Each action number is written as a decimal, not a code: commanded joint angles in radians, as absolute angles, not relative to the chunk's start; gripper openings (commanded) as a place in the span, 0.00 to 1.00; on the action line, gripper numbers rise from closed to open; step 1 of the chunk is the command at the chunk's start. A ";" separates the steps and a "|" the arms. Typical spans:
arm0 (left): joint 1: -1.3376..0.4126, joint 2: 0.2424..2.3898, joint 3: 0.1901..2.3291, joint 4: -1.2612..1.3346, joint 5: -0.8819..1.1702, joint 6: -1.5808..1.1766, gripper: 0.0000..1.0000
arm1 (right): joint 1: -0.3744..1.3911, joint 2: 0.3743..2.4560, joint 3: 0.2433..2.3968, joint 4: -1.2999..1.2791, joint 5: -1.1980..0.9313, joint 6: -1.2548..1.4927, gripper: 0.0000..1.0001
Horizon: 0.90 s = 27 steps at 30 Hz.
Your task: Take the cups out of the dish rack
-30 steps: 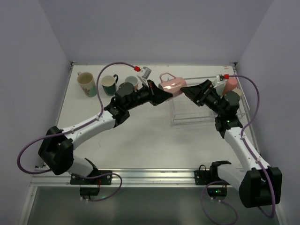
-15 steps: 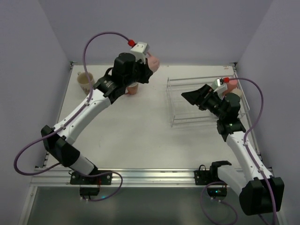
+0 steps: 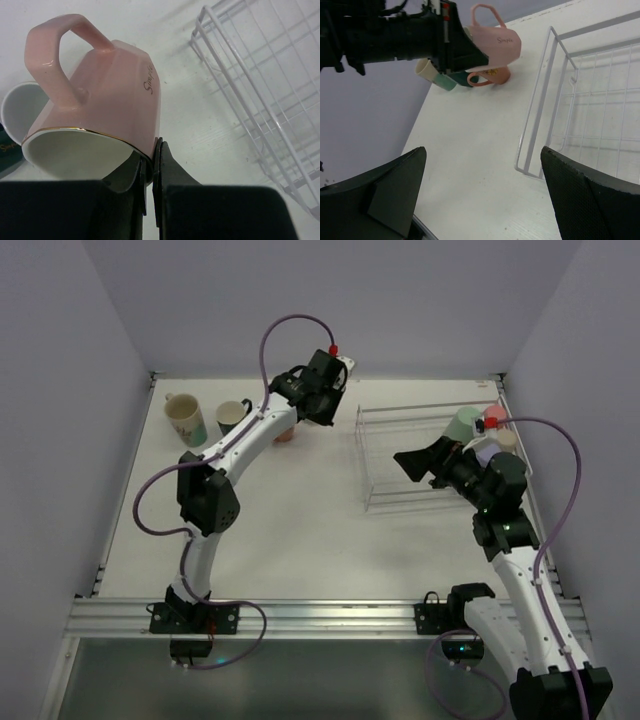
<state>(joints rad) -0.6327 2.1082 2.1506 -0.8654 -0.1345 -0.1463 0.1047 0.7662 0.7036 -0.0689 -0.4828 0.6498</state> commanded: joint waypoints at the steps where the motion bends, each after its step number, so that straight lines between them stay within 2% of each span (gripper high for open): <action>1: -0.630 2.118 2.285 -0.903 -0.170 -0.089 0.00 | 0.110 0.730 0.693 -0.092 -0.460 0.611 0.99; 19: -0.646 2.235 2.252 -1.011 -0.101 -0.046 0.00 | 0.138 0.710 0.667 -0.057 -0.476 0.634 0.99; 27: -0.649 2.276 2.278 -1.015 -0.130 -0.038 0.00 | 0.149 0.716 0.667 -0.051 -0.480 0.635 0.99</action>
<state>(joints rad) -0.6434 2.2852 2.2162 -1.0344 -0.1081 -0.0826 0.1406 0.7238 0.6651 -0.0864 -0.4820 0.6361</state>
